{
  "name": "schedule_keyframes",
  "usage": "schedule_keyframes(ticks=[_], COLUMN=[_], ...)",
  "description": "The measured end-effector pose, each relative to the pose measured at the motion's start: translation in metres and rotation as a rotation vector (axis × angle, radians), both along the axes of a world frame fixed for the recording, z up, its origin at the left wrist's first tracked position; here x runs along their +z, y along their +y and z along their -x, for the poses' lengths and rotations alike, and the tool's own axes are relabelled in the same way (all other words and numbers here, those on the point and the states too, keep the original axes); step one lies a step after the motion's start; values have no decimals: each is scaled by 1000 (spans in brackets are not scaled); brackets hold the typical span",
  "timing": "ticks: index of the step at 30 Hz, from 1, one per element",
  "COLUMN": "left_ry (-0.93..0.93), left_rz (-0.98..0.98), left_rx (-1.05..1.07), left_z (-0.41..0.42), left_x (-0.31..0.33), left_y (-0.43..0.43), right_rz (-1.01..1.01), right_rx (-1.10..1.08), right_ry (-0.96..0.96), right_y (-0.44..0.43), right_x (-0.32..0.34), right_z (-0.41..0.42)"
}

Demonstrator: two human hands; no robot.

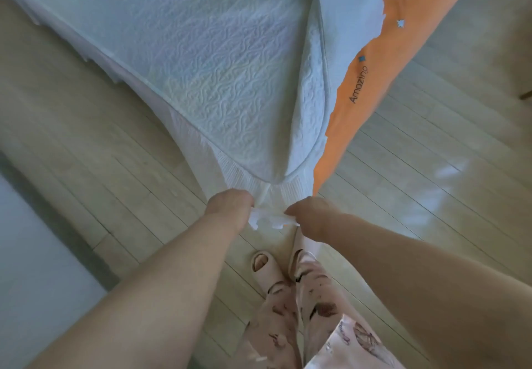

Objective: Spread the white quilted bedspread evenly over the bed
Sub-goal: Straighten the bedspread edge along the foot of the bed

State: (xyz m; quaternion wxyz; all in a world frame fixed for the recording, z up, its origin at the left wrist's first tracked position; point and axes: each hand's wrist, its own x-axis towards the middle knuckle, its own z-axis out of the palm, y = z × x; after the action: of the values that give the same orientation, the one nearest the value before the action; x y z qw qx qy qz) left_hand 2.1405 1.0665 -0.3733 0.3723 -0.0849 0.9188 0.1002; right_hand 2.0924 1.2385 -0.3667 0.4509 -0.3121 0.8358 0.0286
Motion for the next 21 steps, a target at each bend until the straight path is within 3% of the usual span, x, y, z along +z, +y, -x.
schedule_keyframes(ticks=[7,16,21], left_ry=[-87,132,233], left_rz=[28,-136,-190], left_rx=[100,118,261], left_z=[25,160,245], left_x=[2,17,1], left_y=[-18,29,72], right_rz=[5,61,33], right_rx=[-99,-83,-57], right_ry=[40,302,294], right_y=[13,28,52], right_x=[6,4,-3], right_z=[42,179,272])
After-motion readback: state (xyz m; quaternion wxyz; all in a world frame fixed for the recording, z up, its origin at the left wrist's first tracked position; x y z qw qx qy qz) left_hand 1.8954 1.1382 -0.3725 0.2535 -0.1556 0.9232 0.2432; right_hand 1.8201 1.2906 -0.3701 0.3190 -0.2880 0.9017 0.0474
